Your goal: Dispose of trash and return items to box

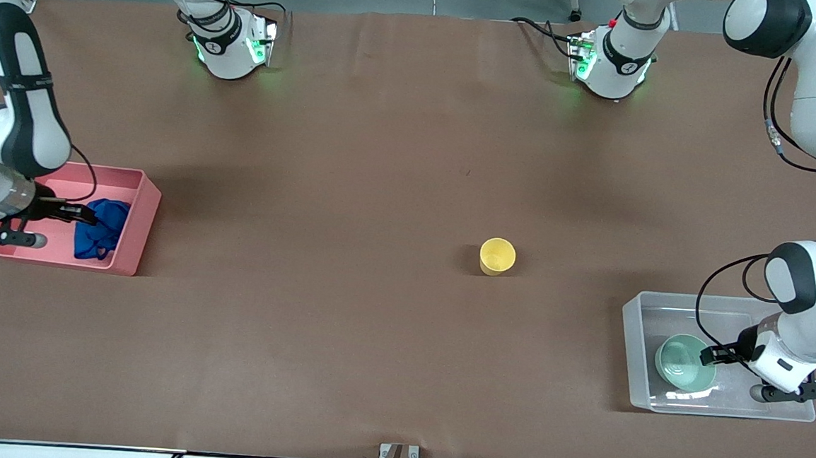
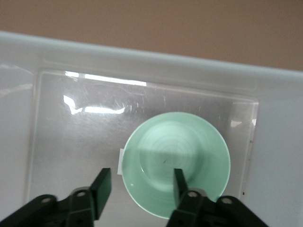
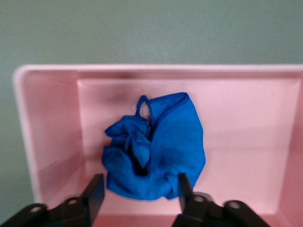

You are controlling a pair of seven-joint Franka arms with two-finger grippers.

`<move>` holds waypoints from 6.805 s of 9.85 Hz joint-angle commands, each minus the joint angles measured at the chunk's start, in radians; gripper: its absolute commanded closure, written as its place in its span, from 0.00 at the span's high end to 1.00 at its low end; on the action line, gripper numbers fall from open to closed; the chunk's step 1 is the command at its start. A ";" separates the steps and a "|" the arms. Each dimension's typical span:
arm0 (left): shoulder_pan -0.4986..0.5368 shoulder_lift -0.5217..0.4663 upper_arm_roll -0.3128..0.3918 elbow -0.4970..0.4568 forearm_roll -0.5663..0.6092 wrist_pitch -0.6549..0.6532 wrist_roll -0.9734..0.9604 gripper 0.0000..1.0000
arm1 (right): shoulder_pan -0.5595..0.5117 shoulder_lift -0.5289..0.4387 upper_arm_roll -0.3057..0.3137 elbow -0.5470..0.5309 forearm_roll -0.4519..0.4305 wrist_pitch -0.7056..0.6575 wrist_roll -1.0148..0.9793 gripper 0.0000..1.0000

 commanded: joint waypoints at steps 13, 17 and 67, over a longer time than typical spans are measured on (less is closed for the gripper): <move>-0.213 -0.310 -0.275 -0.358 0.028 -0.185 -0.597 1.00 | 0.370 -0.513 0.013 0.222 0.020 -0.550 0.208 1.00; -0.319 -0.276 -0.275 -0.448 0.121 -0.059 -0.858 0.90 | 0.354 -0.443 0.004 0.400 0.023 -0.661 0.205 1.00; 0.137 -0.529 -0.557 -0.030 0.114 -0.594 -0.303 1.00 | 0.356 -0.363 -0.070 0.385 0.066 -0.662 0.142 1.00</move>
